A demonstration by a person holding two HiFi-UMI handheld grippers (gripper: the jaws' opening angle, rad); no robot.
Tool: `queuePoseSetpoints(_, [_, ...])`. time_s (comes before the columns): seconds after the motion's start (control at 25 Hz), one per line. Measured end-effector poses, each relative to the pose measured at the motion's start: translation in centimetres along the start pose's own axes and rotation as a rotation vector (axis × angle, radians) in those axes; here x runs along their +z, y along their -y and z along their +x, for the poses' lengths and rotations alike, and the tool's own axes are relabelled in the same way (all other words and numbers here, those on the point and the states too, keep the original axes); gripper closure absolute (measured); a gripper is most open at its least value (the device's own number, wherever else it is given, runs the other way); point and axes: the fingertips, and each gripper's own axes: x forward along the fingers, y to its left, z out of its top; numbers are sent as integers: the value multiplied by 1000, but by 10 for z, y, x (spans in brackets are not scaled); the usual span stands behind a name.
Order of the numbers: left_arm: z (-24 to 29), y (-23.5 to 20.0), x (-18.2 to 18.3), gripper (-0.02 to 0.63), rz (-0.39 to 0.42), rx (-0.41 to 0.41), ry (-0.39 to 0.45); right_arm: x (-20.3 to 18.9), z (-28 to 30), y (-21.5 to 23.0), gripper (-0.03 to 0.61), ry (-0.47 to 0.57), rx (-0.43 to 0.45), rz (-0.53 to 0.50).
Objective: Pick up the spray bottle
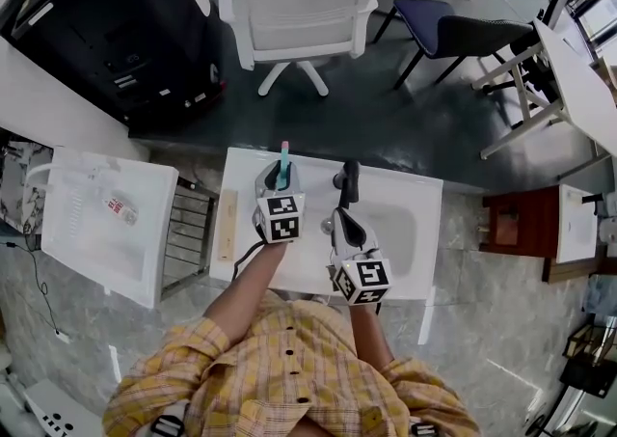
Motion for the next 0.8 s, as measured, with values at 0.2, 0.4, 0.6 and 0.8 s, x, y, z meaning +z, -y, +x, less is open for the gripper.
queuePoseSetpoints(0.2, [-11, 2, 6, 534, 0, 3, 24, 3, -10, -1, 577, 14, 4, -6])
queuePoseSetpoints(0.4, [-25, 7, 14, 534, -8, 2, 48, 8, -21, -3, 577, 28, 20, -2])
queuePoseSetpoints(0.6, [-44, 10, 19, 533, -7, 7, 83, 12, -33, -6, 577, 40, 38, 7])
queuePoseSetpoints(0.8, [-66, 12, 24, 534, -31, 4, 116, 15, -48, -11, 577, 40, 46, -9])
